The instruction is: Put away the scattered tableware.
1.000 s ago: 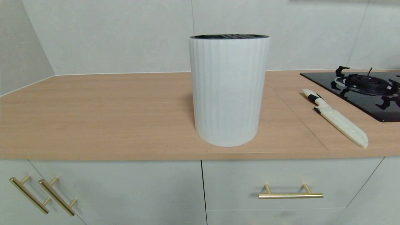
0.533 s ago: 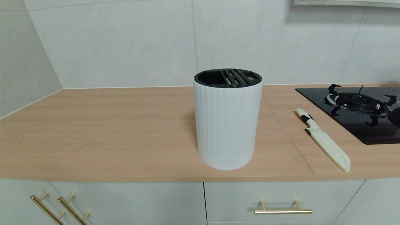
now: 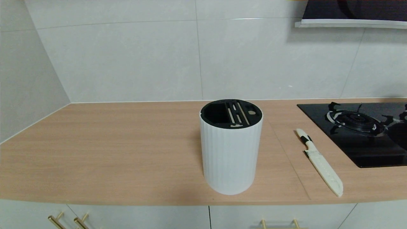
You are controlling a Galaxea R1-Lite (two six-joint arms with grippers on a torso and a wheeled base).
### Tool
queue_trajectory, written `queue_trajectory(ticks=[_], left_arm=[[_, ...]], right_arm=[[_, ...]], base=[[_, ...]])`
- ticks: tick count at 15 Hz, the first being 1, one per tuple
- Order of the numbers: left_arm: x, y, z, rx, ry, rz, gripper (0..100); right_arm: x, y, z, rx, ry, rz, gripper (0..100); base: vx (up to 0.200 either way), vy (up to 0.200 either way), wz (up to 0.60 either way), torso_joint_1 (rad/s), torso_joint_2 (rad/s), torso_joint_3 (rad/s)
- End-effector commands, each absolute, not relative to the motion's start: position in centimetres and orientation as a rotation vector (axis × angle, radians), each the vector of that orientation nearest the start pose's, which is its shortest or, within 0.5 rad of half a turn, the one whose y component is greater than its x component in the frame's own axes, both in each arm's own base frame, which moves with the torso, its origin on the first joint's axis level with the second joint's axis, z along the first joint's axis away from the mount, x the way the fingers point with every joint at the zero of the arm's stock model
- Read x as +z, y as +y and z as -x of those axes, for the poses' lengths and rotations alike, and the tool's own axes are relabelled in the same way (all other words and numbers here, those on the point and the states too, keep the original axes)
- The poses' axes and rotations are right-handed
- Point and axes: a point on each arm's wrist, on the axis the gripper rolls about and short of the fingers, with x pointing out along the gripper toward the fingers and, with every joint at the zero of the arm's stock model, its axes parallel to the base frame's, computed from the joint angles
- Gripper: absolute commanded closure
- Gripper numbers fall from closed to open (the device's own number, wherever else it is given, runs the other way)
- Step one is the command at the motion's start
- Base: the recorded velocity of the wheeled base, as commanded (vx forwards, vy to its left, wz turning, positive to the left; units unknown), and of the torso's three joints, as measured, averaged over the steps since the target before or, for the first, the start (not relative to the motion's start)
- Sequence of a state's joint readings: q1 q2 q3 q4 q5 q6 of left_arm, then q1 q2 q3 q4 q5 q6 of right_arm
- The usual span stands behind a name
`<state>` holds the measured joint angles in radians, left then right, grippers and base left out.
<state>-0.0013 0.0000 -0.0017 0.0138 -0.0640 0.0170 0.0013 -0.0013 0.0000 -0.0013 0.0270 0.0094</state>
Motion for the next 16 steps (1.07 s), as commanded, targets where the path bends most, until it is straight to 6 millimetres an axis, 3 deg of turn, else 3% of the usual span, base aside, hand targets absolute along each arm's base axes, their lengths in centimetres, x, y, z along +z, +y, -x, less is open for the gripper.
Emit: queue_trajectory(ticks=[1,16], left_arm=[[7.45,-0.14,2.3,-0.066,0.012,-0.016,0],[7.45,-0.14,2.3,-0.066,0.012,-0.016,0]], right_arm=[[7.56,0.06,2.28,0.029,-0.001,-0.009,0],[7.56,0.06,2.28,0.029,-0.001,-0.011,0]], base=[[0.0,0.0,0.0,0.232,-0.51,-0.266],[0.0,0.0,0.0,0.253,-0.54,-0.287]])
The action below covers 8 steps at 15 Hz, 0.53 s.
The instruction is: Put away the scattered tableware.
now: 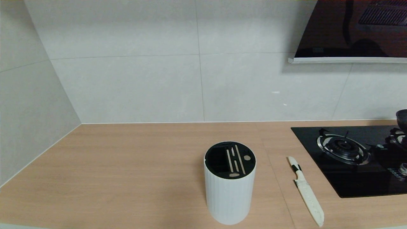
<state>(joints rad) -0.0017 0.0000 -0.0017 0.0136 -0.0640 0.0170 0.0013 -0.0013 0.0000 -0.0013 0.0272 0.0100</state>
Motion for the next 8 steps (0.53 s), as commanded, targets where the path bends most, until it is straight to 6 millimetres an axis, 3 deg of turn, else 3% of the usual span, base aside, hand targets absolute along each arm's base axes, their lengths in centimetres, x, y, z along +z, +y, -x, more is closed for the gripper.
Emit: queue_trajectory(ticks=[1,8], left_arm=[[7.45,-0.14,2.3,-0.066,0.012,-0.016,0],[7.45,-0.14,2.3,-0.066,0.012,-0.016,0]], right_arm=[[7.56,0.06,2.28,0.029,-0.001,-0.011,0],[7.56,0.06,2.28,0.029,-0.001,-0.011,0]], base=[[0.0,0.0,0.0,0.188,-0.37,-0.198],[0.0,0.0,0.0,0.03,-0.06,-0.028]])
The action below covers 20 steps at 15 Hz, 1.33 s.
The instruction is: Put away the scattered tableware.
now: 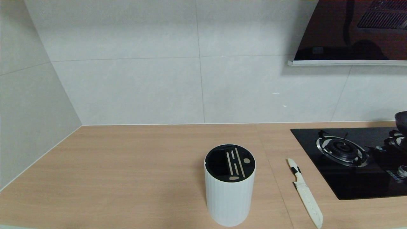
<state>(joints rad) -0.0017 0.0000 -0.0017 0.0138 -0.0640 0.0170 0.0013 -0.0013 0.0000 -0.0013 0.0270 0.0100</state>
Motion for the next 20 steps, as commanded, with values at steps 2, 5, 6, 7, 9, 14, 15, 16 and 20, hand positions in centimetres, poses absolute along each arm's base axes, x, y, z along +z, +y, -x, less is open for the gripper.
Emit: queue_trajectory(ticks=[2,5,6,7,9,14,15,16,20], left_arm=[[7.4,-0.1,2.3,-0.066,0.012,-0.016,0],[7.4,-0.1,2.3,-0.066,0.012,-0.016,0],[7.4,-0.1,2.3,-0.066,0.012,-0.016,0],[7.4,-0.1,2.3,-0.066,0.012,-0.016,0],[7.4,-0.1,2.3,-0.066,0.012,-0.016,0],[7.4,-0.1,2.3,-0.066,0.012,-0.016,0],[7.4,-0.1,2.3,-0.066,0.012,-0.016,0],[7.4,-0.1,2.3,-0.066,0.012,-0.016,0],[7.4,-0.1,2.3,-0.066,0.012,-0.016,0]], right_arm=[[7.6,0.1,2.3,0.029,-0.001,-0.008,0],[7.6,0.1,2.3,0.032,-0.002,0.0,0],[7.6,0.1,2.3,0.034,-0.002,0.032,0],[7.6,0.1,2.3,0.032,-0.002,0.052,0],[7.6,0.1,2.3,0.032,-0.004,0.052,0],[14.9,0.2,2.2,0.13,-0.049,0.008,0],[15.9,0.2,0.8,0.149,0.026,0.006,0],[16.2,0.3,-0.2,0.177,0.088,0.002,0],[15.6,0.8,-5.4,0.258,0.383,-0.019,0]], base=[[0.0,0.0,0.0,0.0,0.0,0.0],[0.0,0.0,0.0,0.0,0.0,0.0],[0.0,0.0,0.0,0.0,0.0,0.0],[0.0,0.0,0.0,0.0,0.0,0.0],[0.0,0.0,0.0,0.0,0.0,0.0],[0.0,0.0,0.0,0.0,0.0,0.0],[0.0,0.0,0.0,0.0,0.0,0.0],[0.0,0.0,0.0,0.0,0.0,0.0],[0.0,0.0,0.0,0.0,0.0,0.0]])
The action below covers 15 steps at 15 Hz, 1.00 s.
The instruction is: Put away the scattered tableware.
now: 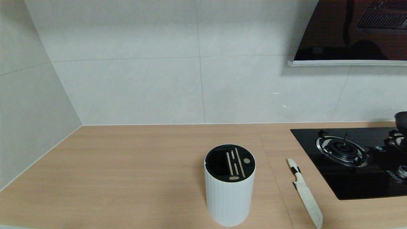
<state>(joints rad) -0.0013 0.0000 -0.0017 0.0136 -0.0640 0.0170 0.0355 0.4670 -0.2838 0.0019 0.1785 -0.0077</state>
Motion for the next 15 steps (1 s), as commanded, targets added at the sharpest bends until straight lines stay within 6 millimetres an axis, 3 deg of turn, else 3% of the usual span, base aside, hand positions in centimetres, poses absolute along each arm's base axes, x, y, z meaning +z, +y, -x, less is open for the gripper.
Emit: queue_trajectory(ticks=[1,2,5,7,11,15], left_arm=[[7.4,-0.1,2.3,-0.066,0.012,-0.016,0],[7.4,-0.1,2.3,-0.066,0.012,-0.016,0],[7.4,-0.1,2.3,-0.066,0.012,-0.016,0],[7.4,-0.1,2.3,-0.066,0.012,-0.016,0],[7.4,-0.1,2.3,-0.066,0.012,-0.016,0],[7.4,-0.1,2.3,-0.066,0.012,-0.016,0]], right_arm=[[15.6,1.3,-7.4,0.308,0.432,-0.017,0],[15.5,1.5,-8.3,0.321,0.448,-0.013,0],[14.4,2.4,-14.2,0.288,0.488,-0.005,0],[13.3,2.8,-16.8,0.254,0.507,0.005,0],[10.8,3.7,-20.9,0.198,0.539,0.039,0],[8.6,4.7,-23.6,0.2,0.624,0.063,0]], base=[[0.0,0.0,0.0,0.0,0.0,0.0],[0.0,0.0,0.0,0.0,0.0,0.0],[0.0,0.0,0.0,0.0,0.0,0.0],[0.0,0.0,0.0,0.0,0.0,0.0],[0.0,0.0,0.0,0.0,0.0,0.0],[0.0,0.0,0.0,0.0,0.0,0.0]])
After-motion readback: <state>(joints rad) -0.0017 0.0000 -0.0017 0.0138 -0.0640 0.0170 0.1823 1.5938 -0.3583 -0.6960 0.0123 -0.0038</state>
